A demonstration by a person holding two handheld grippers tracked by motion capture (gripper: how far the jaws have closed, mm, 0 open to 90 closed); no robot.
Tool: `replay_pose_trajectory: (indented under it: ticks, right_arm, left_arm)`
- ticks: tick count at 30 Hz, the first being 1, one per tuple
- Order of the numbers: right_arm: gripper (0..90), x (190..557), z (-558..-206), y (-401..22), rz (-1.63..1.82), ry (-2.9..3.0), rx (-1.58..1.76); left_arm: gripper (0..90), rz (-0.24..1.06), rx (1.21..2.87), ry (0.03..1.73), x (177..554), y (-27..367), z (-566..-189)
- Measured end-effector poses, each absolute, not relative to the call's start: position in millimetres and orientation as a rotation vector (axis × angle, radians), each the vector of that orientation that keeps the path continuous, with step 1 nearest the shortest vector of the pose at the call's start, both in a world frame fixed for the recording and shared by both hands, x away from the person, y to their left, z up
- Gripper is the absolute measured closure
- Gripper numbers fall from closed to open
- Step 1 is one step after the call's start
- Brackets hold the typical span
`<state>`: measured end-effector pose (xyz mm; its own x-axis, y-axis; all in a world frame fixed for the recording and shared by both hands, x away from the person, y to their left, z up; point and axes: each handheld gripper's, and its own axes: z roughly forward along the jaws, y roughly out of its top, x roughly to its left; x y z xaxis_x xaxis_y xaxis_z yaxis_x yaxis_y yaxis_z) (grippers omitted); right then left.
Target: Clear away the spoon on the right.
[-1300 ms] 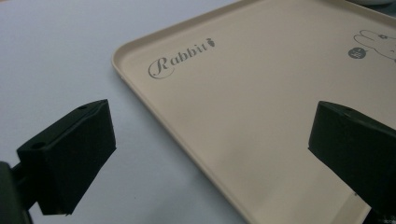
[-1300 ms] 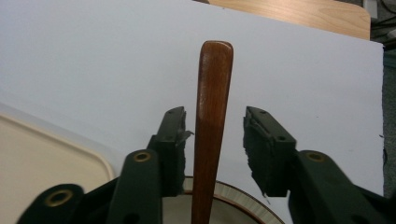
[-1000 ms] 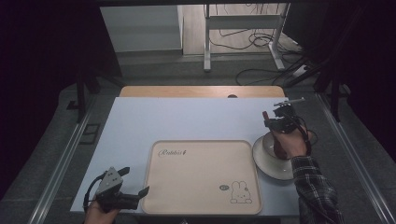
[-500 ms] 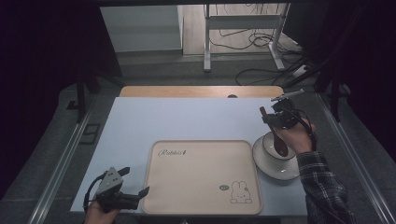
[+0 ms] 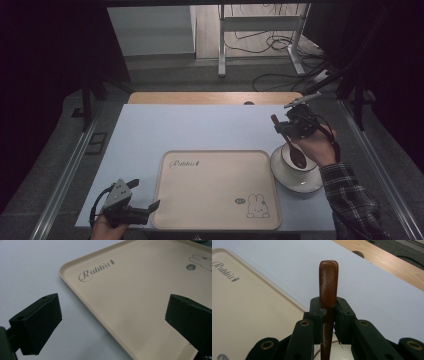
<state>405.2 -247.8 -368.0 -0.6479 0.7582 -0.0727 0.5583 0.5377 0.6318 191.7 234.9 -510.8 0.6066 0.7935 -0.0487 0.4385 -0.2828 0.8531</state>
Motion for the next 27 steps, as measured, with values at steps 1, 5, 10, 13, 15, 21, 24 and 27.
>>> replay_pose_trajectory:
  ticks: [1, 5, 10, 13, 15, 21, 24, 27]
  right_arm:
    - [77.6, 403.3, -366.9, -246.5, 0.824, 2.444, 1.085]
    - [77.6, 395.9, -364.4, -241.9, 0.823, 2.470, 1.067]
    - [77.6, 387.9, -364.2, -235.9, 0.811, 2.503, 1.043]
    - [77.6, 385.3, -364.6, -233.6, 0.807, 2.518, 1.036]
    - [77.6, 382.6, -365.7, -230.5, 0.799, 2.532, 1.030]
    - [77.7, 373.5, -374.2, -217.4, 0.783, 2.590, 0.998]
    - [77.7, 371.4, -378.6, -212.8, 0.781, 2.610, 0.998]
    - [77.7, 368.7, -384.7, -206.7, 0.769, 2.642, 0.993]
  left_arm:
    - [0.4, 0.489, 1.921, 0.982, 191.7, 234.8, -510.8]
    - [0.4, 0.489, 1.924, 0.981, 191.8, 234.6, -510.8]
    - [0.4, 0.488, 1.926, 0.981, 191.9, 234.4, -510.9]
    - [0.4, 0.488, 1.927, 0.981, 191.9, 234.4, -510.9]
    - [0.5, 0.489, 1.928, 0.981, 191.9, 234.3, -510.9]
    - [0.4, 0.487, 1.922, 0.980, 191.7, 234.7, -510.8]
    - [0.4, 0.487, 1.920, 0.979, 191.6, 234.9, -510.8]
    - [0.4, 0.486, 1.916, 0.980, 191.6, 235.3, -510.8]
